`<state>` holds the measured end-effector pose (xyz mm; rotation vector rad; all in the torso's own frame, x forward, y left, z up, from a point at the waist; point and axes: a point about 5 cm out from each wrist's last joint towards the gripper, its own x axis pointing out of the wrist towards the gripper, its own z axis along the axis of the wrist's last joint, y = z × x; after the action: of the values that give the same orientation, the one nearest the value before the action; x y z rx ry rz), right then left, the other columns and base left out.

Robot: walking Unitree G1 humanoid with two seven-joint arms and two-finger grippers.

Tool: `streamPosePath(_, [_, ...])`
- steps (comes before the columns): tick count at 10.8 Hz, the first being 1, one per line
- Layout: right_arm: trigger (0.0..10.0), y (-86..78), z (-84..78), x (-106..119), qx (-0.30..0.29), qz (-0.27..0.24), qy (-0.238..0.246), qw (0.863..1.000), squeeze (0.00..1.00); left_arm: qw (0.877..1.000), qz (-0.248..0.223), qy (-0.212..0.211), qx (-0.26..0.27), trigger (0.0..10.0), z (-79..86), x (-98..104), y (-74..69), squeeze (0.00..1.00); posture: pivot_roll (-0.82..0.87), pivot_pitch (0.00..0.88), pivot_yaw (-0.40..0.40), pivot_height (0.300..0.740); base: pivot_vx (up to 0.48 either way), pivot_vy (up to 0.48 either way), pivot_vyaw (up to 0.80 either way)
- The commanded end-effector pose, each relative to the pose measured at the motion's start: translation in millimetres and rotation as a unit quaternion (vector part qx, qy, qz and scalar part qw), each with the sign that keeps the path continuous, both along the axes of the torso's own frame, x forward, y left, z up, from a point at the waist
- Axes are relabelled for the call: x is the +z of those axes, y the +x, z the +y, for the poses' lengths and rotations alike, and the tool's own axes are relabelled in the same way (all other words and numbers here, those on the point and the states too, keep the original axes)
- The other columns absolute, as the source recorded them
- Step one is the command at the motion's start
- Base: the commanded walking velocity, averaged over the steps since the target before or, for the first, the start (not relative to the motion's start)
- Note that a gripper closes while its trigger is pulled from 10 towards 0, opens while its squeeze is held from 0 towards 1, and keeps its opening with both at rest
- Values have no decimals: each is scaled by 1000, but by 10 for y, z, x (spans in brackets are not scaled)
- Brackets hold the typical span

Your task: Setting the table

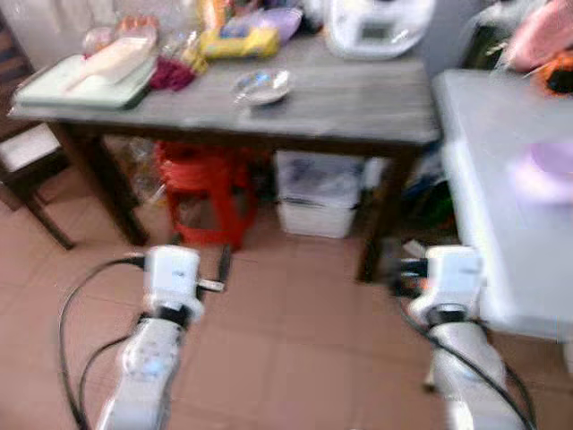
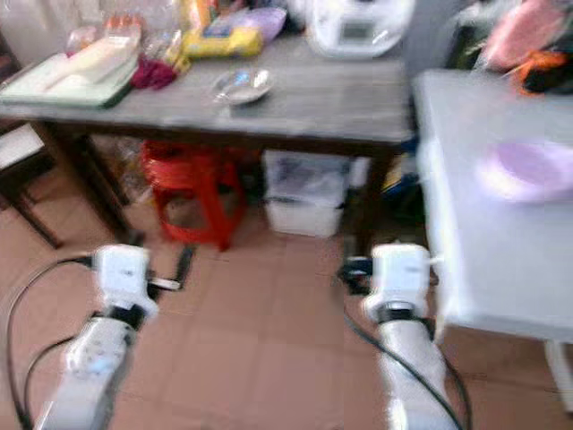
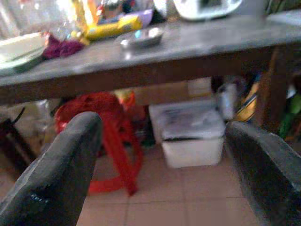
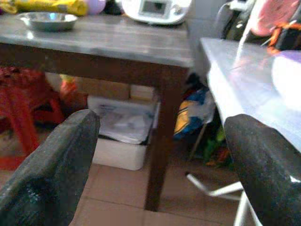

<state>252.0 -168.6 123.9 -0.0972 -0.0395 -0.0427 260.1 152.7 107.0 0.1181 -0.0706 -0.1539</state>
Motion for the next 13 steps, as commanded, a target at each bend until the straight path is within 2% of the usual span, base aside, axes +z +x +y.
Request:
streamPosePath(1, [10000,3,67,-1,8,1,11,1000,0,1000,6,12,12,10000,91,-22,-15,0,-33,106,58,740,0,-416,0])
streamPosePath(3, [10000,5,61,-10,7,4,19,1000,0,1000,5,10,11,10000,81,-22,-9,0,-36,104,56,740,0,-420,0])
streamPosePath(6, [10000,10,55,-4,7,6,20,1000,0,1000,6,10,7,10000,59,-29,-6,0,-41,109,52,740,0,-420,-615])
streamPosePath(10, [10000,21,62,3,11,4,17,1000,0,1000,6,8,6,10000,44,-40,0,0,-40,102,53,740,0,-411,0])
streamPosePath(13, [10000,27,98,-1,17,1,15,1000,0,1000,5,8,6,10000,45,-50,-1,0,-35,87,55,740,0,0,0])
